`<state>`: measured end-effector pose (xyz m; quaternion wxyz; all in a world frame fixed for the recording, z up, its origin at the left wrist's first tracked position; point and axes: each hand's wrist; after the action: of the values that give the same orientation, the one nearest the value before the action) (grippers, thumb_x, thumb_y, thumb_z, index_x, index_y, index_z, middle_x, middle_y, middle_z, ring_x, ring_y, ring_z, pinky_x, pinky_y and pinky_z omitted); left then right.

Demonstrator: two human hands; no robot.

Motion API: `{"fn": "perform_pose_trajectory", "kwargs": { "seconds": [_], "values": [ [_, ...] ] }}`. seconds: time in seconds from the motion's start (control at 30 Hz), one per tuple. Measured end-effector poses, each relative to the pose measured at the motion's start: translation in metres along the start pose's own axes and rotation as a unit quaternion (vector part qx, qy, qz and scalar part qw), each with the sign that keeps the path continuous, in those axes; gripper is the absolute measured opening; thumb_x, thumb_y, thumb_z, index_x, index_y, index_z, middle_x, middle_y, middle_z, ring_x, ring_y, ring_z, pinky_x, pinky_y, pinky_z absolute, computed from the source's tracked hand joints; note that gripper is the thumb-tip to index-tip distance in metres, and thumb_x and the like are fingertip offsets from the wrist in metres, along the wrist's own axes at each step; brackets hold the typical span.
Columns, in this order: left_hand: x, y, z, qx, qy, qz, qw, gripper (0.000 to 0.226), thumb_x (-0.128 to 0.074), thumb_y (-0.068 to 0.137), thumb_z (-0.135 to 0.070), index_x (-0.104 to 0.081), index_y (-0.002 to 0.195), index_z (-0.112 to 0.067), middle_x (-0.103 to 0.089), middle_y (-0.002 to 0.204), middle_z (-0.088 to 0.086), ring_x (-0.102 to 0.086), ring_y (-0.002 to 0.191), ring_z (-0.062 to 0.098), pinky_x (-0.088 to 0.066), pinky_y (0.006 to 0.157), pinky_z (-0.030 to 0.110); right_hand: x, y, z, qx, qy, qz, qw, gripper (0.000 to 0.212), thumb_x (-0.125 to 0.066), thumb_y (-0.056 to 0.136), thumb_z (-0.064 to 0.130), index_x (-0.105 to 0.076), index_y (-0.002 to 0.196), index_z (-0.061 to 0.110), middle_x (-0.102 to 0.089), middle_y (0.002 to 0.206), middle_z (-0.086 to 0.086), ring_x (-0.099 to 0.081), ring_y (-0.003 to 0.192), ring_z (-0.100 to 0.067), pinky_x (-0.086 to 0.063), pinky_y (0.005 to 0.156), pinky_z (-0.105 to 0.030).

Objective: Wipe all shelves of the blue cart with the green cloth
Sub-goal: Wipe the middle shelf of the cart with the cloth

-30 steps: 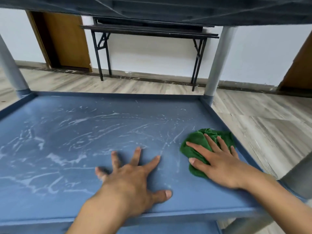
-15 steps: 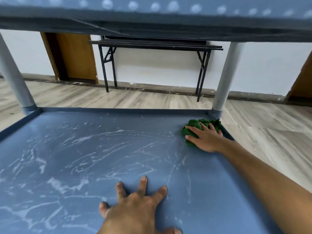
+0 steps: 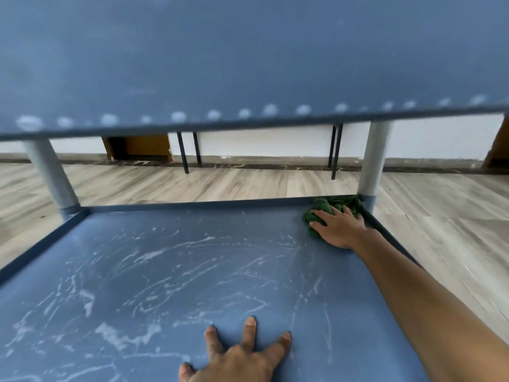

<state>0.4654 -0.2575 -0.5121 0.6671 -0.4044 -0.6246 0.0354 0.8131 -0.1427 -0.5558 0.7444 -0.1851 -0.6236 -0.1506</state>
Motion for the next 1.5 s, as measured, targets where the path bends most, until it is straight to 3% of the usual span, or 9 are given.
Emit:
{"fn": "perform_pose_trajectory", "kwargs": {
  "seconds": [0.13,0.27,0.5,0.63,0.73,0.8,1.07,1.33,1.5],
  "values": [
    [-0.001,-0.006,0.002,-0.009,-0.025,-0.019,0.999,0.06,-0.042,0.092,-0.061,0.002,0.128,-0.076,0.02,0.157,-0.024,0.016,0.145,0.036,-0.008,0.105,0.073,-0.011,-0.062,0.0,0.015,-0.009,0.004,1.0,0.059,-0.015,0.095,0.072,-0.011,0.153,0.058,-0.003,0.171,0.012,0.001,0.157,-0.035,-0.003,0.12,-0.068],
    [-0.008,-0.012,0.0,-0.005,-0.034,-0.032,0.999,0.096,-0.053,0.055,-0.09,0.003,0.131,-0.074,0.018,0.156,-0.027,0.016,0.146,0.033,-0.011,0.106,0.072,-0.017,-0.155,-0.004,0.045,-0.009,0.03,0.998,0.06,-0.008,0.092,0.075,0.0,0.151,0.064,0.004,0.171,0.013,0.011,0.157,-0.03,0.002,0.123,-0.062],
    [-0.011,-0.015,0.007,-0.031,-0.019,-0.043,0.998,0.105,-0.054,0.049,-0.089,0.004,0.135,-0.071,0.014,0.158,-0.022,0.014,0.146,0.036,-0.015,0.113,0.062,-0.016,-0.302,-0.002,0.086,-0.029,0.069,0.994,0.059,0.011,0.074,0.083,0.019,0.132,0.081,0.033,0.156,0.027,0.035,0.149,-0.021,0.018,0.122,-0.049],
    [-0.009,-0.016,0.009,-0.04,0.001,-0.03,0.999,0.105,-0.058,0.053,-0.086,0.004,0.136,-0.07,0.014,0.159,-0.019,0.014,0.146,0.037,-0.017,0.113,0.061,-0.012,-0.342,0.008,0.098,-0.111,0.045,0.988,0.062,0.008,0.092,0.075,-0.031,0.14,0.067,-0.037,0.161,0.002,-0.043,0.141,-0.042,-0.011,0.121,-0.046],
    [-0.011,-0.014,0.009,-0.042,-0.009,-0.029,0.999,0.105,-0.057,0.053,-0.086,0.007,0.135,-0.07,0.016,0.158,-0.02,0.015,0.145,0.037,-0.017,0.112,0.062,-0.016,-0.332,0.008,0.072,-0.074,0.072,0.992,0.08,0.038,0.047,0.089,0.023,0.124,0.085,0.036,0.156,0.021,0.029,0.15,-0.03,0.019,0.119,-0.045],
    [-0.011,-0.011,0.008,-0.042,-0.008,-0.034,0.999,0.105,-0.056,0.053,-0.087,0.008,0.135,-0.07,0.016,0.158,-0.02,0.015,0.145,0.038,-0.017,0.112,0.062,-0.019,-0.319,0.007,0.063,-0.063,0.101,0.991,0.077,0.032,0.048,0.092,0.035,0.124,0.079,0.046,0.146,0.027,0.046,0.14,-0.022,0.023,0.118,-0.052],
    [-0.006,-0.011,0.005,-0.043,-0.015,-0.03,0.999,0.102,-0.056,0.06,-0.085,0.006,0.138,-0.067,0.017,0.158,-0.019,0.017,0.145,0.038,-0.015,0.113,0.062,-0.021,-0.209,0.021,0.033,-0.025,0.038,0.998,0.056,-0.01,0.092,0.076,0.01,0.144,0.071,0.012,0.171,0.011,0.02,0.154,-0.036,0.009,0.12,-0.068],
    [-0.001,-0.003,0.002,-0.033,-0.033,0.008,0.999,0.096,-0.06,0.061,-0.083,0.005,0.13,-0.073,0.021,0.155,-0.026,0.021,0.144,0.037,-0.013,0.102,0.076,-0.006,-0.053,0.036,-0.003,-0.018,0.048,0.999,0.053,-0.016,0.097,0.074,-0.003,0.149,0.068,0.008,0.172,0.008,0.015,0.155,-0.041,0.004,0.113,-0.079],
    [0.006,0.0,0.004,-0.041,-0.019,0.027,0.999,0.076,-0.058,0.091,-0.046,0.001,0.133,-0.071,0.022,0.157,-0.019,0.022,0.143,0.041,-0.007,0.101,0.077,-0.002,0.011,0.039,-0.022,0.005,0.038,0.999,0.057,-0.014,0.096,0.075,-0.005,0.152,0.064,0.009,0.171,0.01,0.015,0.156,-0.036,0.004,0.113,-0.079]
  ]
}}
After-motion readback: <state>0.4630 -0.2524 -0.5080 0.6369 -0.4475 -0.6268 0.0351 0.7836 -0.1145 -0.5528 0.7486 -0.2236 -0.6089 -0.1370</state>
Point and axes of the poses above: each hand's wrist, its own y-axis towards the middle knuckle, its own x-axis out of the back of the hand, z = x × y
